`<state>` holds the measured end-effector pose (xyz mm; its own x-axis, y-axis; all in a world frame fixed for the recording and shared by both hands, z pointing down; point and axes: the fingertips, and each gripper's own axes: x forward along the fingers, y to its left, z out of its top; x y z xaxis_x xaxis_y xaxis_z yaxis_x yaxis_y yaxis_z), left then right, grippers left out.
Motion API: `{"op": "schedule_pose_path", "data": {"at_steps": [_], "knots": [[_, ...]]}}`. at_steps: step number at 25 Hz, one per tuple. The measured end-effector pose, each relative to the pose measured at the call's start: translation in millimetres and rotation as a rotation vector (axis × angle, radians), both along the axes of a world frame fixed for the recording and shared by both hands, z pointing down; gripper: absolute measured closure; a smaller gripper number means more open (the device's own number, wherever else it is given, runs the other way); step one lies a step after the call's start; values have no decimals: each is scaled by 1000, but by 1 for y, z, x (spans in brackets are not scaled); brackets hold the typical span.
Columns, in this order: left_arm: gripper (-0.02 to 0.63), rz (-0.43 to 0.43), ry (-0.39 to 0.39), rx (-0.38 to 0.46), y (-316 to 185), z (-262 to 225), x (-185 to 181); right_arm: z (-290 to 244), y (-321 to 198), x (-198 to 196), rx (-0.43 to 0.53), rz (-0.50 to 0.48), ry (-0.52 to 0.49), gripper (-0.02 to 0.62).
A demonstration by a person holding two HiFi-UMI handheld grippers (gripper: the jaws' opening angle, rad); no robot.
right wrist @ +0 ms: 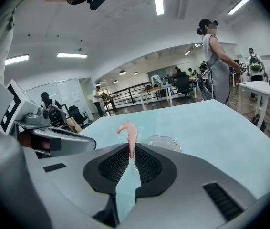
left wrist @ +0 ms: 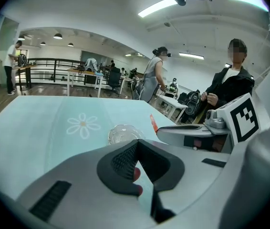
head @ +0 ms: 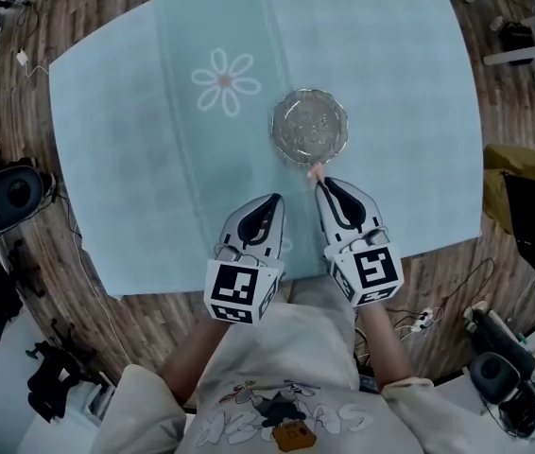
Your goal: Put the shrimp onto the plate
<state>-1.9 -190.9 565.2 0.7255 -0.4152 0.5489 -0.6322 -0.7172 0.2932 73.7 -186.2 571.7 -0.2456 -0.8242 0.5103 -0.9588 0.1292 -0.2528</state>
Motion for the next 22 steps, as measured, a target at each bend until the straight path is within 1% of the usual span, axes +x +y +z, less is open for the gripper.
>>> {"op": "schedule_pose_path", "data": {"at_steps": [3, 11, 17, 22], "knots": [[598, -26, -3, -3, -2, 7, 1, 10, -4, 2, -10, -24, -2, 540], [598, -80, -7, -43, -6, 36, 6, 42, -15, 1, -41, -86, 8, 540], [598, -108, -17, -51, -8, 47, 14, 57, -22, 12, -62, -100, 15, 540], [598, -103, -24, -62, -13, 65, 19, 74, -31, 21, -89, -103, 21, 540]]}}
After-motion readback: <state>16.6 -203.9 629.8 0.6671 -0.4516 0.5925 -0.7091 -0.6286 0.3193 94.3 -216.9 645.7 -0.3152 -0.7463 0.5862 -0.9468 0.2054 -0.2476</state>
